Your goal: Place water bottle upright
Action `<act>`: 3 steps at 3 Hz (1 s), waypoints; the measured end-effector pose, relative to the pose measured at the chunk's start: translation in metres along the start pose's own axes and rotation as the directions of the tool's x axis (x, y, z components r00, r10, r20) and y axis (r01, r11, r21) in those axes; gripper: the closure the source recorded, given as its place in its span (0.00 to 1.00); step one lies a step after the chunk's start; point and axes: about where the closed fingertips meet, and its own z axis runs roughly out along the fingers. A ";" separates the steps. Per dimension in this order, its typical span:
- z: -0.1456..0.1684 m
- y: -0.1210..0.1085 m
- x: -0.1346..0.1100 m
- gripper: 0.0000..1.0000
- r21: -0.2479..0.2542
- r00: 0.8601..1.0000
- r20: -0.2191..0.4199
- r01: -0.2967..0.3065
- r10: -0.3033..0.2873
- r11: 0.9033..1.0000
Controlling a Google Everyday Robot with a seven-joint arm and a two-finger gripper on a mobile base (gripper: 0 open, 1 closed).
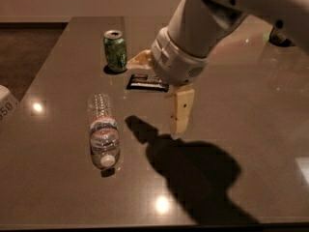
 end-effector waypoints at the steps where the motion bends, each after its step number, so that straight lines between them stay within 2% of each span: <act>1: 0.013 -0.002 -0.030 0.00 -0.031 0.988 0.030 0.155 -0.154 0.987; 2: 0.028 -0.003 -0.052 0.00 -0.062 0.954 0.056 0.297 -0.294 0.953; 3: 0.030 -0.004 -0.057 0.00 -0.064 0.943 0.060 0.331 -0.328 0.941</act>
Offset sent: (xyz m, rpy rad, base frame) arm -0.0347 0.0795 -0.0208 -0.0424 -0.0660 0.4937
